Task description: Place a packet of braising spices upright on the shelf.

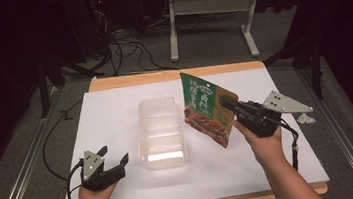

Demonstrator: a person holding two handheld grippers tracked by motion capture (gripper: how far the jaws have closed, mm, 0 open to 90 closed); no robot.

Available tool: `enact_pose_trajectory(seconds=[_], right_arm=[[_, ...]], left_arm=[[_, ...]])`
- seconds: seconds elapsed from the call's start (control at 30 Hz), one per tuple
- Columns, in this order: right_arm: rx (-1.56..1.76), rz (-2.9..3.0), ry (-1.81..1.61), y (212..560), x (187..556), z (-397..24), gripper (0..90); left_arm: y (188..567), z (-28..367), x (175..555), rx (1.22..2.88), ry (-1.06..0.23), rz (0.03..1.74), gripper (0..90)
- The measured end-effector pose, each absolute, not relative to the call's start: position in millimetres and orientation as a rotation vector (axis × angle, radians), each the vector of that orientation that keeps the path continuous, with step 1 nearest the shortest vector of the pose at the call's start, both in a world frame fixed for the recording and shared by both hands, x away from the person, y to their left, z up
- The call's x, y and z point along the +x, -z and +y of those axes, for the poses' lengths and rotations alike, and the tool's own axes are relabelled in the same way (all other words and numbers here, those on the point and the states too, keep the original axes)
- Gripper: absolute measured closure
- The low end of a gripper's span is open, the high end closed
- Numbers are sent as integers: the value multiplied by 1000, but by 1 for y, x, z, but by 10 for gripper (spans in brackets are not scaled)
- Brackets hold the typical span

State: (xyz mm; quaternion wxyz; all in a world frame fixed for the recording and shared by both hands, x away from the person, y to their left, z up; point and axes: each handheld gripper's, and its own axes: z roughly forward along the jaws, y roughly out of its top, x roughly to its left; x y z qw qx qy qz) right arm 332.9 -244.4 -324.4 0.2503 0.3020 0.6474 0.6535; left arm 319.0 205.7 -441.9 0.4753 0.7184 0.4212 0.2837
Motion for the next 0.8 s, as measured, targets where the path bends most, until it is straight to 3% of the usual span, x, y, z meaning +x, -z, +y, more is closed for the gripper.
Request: enact_pose_trajectory(seconds=[0.33,0.8], right_arm=[[775,1780,-1828,317,338,-225,900],[723,1833,-1868,317,350,-186,900]], left_arm=[[440,208,318,1745,-696,1008,211],[439,205,318,1764,-651,954,24]])
